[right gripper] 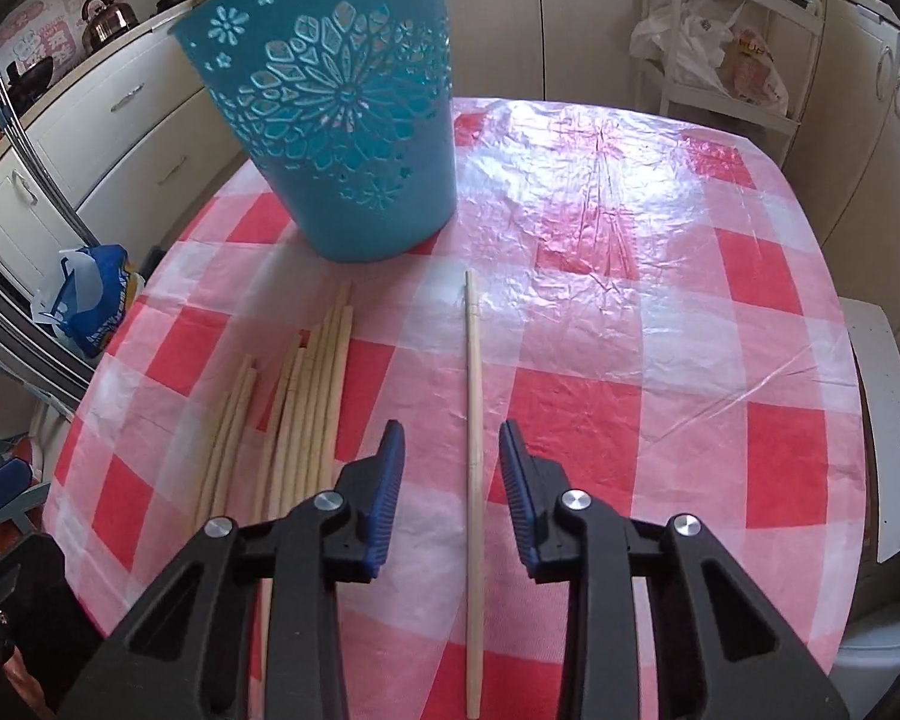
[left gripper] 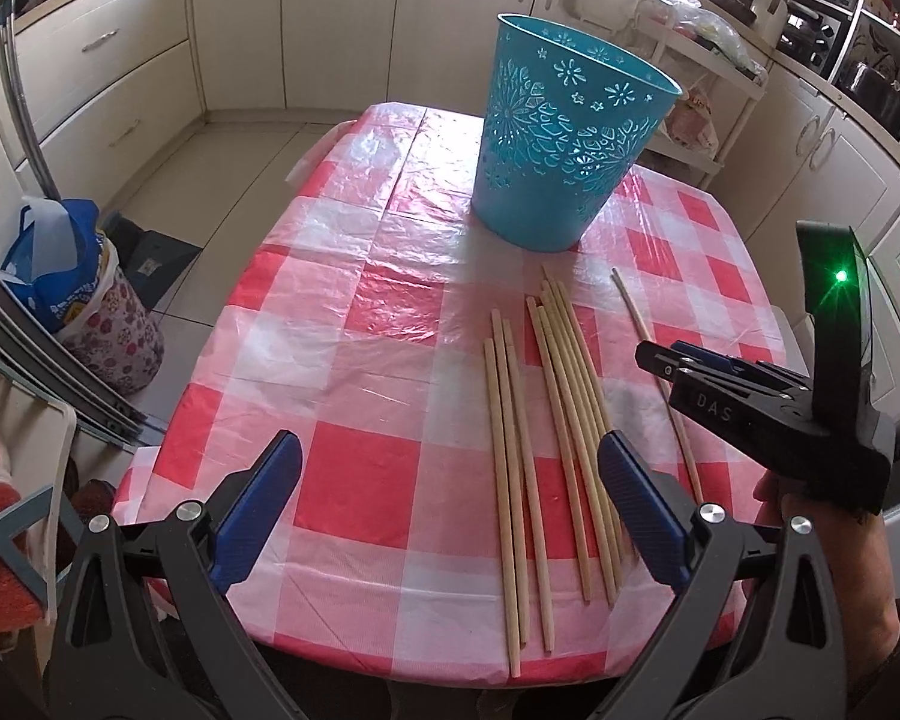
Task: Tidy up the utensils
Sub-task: 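Close the right gripper on one wooden chopstick while the left gripper grasps another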
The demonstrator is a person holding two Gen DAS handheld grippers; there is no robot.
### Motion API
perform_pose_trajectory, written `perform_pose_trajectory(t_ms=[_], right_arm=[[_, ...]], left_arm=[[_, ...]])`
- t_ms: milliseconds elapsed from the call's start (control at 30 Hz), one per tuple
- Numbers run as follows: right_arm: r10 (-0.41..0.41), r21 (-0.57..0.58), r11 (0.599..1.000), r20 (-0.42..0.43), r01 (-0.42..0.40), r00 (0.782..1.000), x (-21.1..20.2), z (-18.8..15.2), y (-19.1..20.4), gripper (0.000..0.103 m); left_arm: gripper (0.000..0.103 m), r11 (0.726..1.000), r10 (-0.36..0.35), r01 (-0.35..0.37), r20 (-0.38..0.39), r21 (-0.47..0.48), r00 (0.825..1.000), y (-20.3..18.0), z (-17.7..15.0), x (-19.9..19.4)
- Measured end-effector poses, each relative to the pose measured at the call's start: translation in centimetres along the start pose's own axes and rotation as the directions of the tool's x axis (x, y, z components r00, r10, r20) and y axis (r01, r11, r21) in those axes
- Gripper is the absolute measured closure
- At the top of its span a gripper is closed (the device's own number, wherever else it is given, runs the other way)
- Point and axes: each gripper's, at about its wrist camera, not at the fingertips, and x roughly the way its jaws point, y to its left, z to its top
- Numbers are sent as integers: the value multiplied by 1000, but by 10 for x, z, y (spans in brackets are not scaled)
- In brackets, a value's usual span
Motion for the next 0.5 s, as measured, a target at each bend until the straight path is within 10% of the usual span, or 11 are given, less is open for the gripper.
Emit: perform_pose_trajectory(t_ms=[500], right_arm=[[-27, -23, 999, 28, 28, 999, 7, -1, -14, 97]], left_arm=[[56, 997, 6, 0, -71, 83, 997, -28, 10, 65]])
